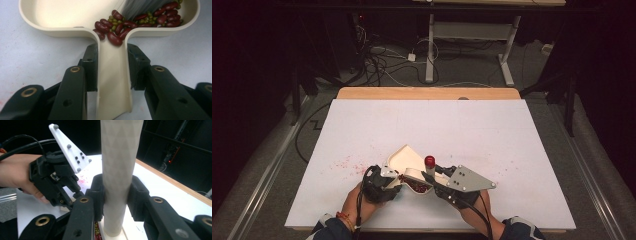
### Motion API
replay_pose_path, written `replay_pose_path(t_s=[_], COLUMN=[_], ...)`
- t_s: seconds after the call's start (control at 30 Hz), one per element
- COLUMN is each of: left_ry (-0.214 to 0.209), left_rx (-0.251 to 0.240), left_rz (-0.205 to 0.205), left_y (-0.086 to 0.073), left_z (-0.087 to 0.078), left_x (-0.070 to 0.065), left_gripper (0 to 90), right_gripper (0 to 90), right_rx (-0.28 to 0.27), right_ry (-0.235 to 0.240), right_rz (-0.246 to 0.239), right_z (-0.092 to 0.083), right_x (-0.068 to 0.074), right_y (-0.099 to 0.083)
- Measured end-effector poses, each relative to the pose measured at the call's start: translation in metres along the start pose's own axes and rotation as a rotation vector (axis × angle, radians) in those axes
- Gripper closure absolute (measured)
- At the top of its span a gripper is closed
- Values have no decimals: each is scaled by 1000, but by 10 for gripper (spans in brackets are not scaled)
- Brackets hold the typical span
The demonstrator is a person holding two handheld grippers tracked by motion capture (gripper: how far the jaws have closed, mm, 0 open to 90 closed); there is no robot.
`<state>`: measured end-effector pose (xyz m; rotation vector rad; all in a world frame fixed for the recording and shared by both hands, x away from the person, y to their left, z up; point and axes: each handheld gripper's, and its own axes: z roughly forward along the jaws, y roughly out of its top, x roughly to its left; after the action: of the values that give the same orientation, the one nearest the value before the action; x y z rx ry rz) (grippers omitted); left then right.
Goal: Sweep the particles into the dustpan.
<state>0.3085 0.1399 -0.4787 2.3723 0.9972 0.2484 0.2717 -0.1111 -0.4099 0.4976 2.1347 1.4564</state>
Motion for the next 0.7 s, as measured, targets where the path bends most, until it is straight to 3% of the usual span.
replay_pose_path(t_s=[0.17, 0.33, 0.7], left_ry=[-1, 2, 13], left_rx=[-2, -2, -8], left_rz=[4, 11, 24], left_y=[0, 0, 0], left_z=[0, 0, 0], left_x=[0, 0, -2], left_gripper=[629, 629, 630], right_gripper=[702, 702, 702], right_rx=[-14, -43, -22], right_ry=[3, -24, -95], right_rz=[-1, -6, -7], right_z=[-4, -10, -4], right_x=[-1, -9, -27], right_y=[3, 6, 0])
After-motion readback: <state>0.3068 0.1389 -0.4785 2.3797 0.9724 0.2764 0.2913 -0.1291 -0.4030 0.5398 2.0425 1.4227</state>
